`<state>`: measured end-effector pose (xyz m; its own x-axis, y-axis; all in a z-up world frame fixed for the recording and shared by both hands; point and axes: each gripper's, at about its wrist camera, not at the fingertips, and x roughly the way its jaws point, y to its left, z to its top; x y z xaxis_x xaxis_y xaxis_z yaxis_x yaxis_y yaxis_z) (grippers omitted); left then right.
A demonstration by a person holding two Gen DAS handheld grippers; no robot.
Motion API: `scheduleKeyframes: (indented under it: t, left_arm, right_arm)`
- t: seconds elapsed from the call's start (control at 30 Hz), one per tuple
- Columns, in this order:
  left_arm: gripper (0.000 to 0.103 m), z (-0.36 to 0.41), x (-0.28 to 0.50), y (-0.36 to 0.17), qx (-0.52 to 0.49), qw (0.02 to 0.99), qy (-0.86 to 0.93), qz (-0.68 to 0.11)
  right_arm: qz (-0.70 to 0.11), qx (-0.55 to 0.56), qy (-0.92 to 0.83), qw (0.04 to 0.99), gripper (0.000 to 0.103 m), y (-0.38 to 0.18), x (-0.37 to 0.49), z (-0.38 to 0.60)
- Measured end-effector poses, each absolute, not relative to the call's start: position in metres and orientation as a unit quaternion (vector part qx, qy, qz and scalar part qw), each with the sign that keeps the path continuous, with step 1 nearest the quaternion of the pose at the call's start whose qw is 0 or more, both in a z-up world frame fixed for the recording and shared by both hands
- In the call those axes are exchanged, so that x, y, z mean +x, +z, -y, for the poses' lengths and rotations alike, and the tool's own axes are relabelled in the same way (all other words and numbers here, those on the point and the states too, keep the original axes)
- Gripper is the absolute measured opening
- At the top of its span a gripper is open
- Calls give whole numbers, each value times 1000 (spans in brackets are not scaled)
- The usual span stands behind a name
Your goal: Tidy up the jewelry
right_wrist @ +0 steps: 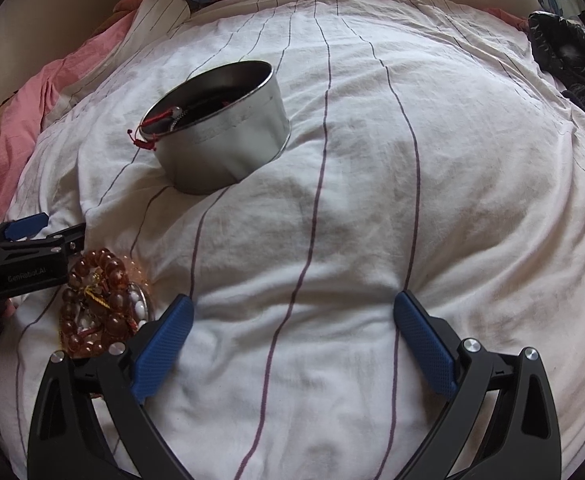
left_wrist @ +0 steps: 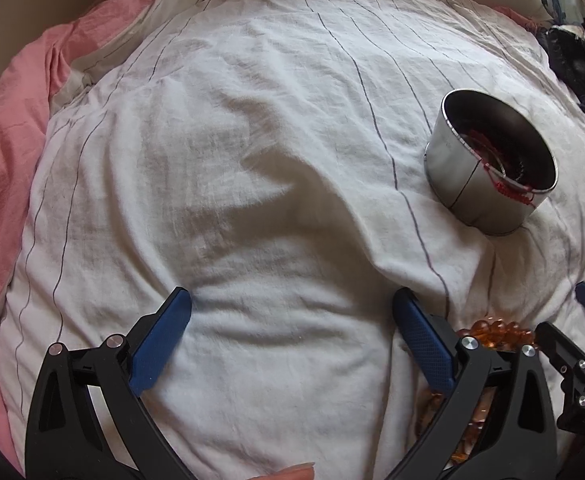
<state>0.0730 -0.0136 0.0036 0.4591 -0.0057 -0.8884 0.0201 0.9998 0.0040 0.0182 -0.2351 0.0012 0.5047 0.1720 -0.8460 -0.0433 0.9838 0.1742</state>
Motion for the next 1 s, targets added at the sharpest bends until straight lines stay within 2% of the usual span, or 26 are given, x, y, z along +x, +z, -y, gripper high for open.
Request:
scheduleKeyframes:
  t: [0.07,0.2,0.33,0.5,0.57,0.8,1.0]
  left_arm:
    - [97,11,65,16,-10,861,-19,-508]
    - [97,12,41,37,0,883,-30,-469]
    - [97,15,30,42,24,888,-36,-458]
    - [97,14,21,40,40,887,-45,-459]
    - [97,11,19,40,45,887,-46,-458]
    - [97,12,12,36,65,888,-45,-454]
    - [97,19,8,35,81,889,-44,-448]
  right_arm:
    - [-466,102,92,874,96,18,10,238]
    - [-415,39,106,903,96,42,-9,221]
    - [-423,12,125,897,95,34,-11,205]
    - [-434,15,156,887,66,24,-8,196]
    - [-437,20,163,884,59,22,-6,193]
    - [-446,17,182,876,42,14,-1,179]
    - [-449,20,189,873,34,13,0,178]
